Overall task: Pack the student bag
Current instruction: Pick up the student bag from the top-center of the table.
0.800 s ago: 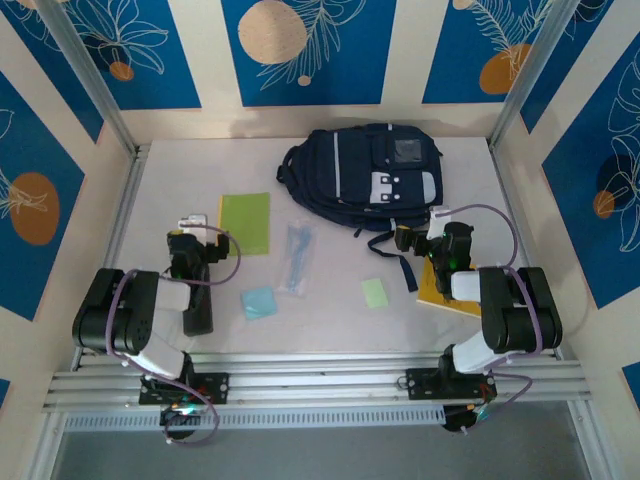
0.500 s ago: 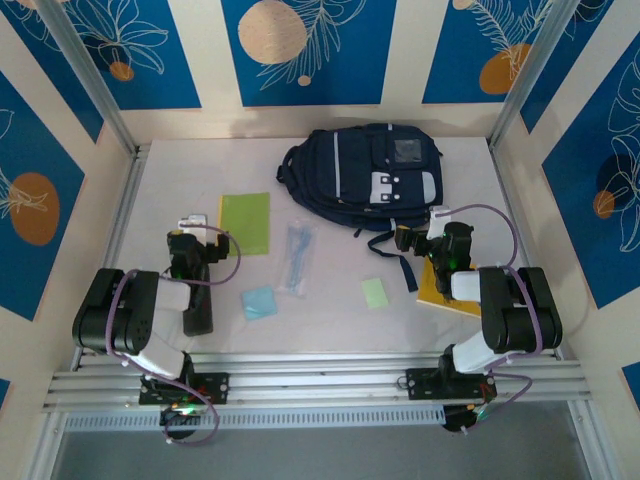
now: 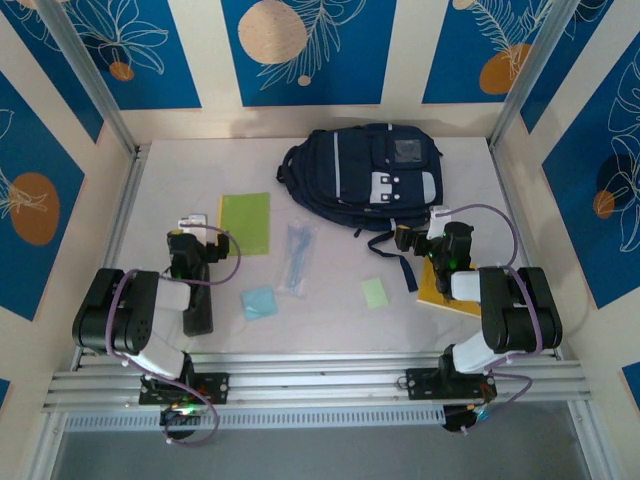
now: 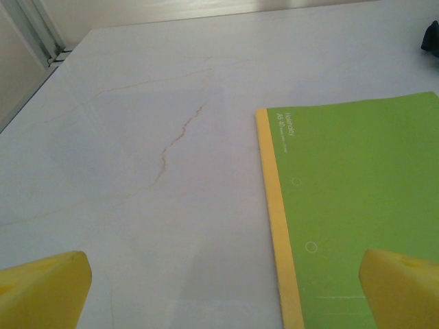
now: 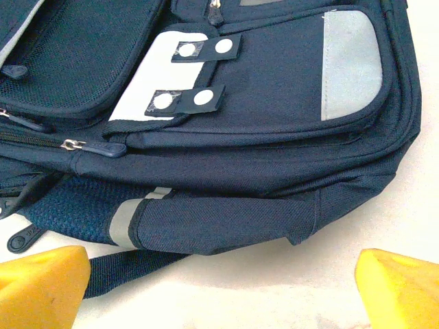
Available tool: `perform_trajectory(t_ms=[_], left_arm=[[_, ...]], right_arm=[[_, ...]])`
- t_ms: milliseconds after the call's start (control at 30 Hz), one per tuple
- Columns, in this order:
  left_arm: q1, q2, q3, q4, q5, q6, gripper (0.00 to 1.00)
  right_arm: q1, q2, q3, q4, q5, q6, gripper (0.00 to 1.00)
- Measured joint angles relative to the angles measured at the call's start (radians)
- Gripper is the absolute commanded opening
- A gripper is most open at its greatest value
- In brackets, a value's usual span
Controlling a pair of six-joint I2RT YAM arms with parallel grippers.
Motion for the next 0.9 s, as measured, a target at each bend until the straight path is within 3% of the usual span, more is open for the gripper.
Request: perform_trajectory(t_ms=[300, 567, 700, 900], left_arm=[[0.000, -0.004, 0.000, 0.006, 0.000, 0.000, 1.00], [0.000, -0.132, 0.022, -0.108, 0.001, 0.011, 1.00], [-0.008, -0.235, 0.105, -0.287, -0.003, 0.005, 1.00], [-0.030, -0.282, 0.401, -0.685, -0.013, -0.149, 1.00]], right_arm=[[0.002, 0.000, 0.011, -0.010, 0.001, 0.000, 0.99], [0.043, -0.039, 0.128, -0.179, 0.055, -0.004, 1.00], [0.086, -0.108, 0.212, -0.357, 0.129, 0.037, 0.96], [0.108, -0.156, 0.425, -0.710, 0.161, 0.310, 0.93]])
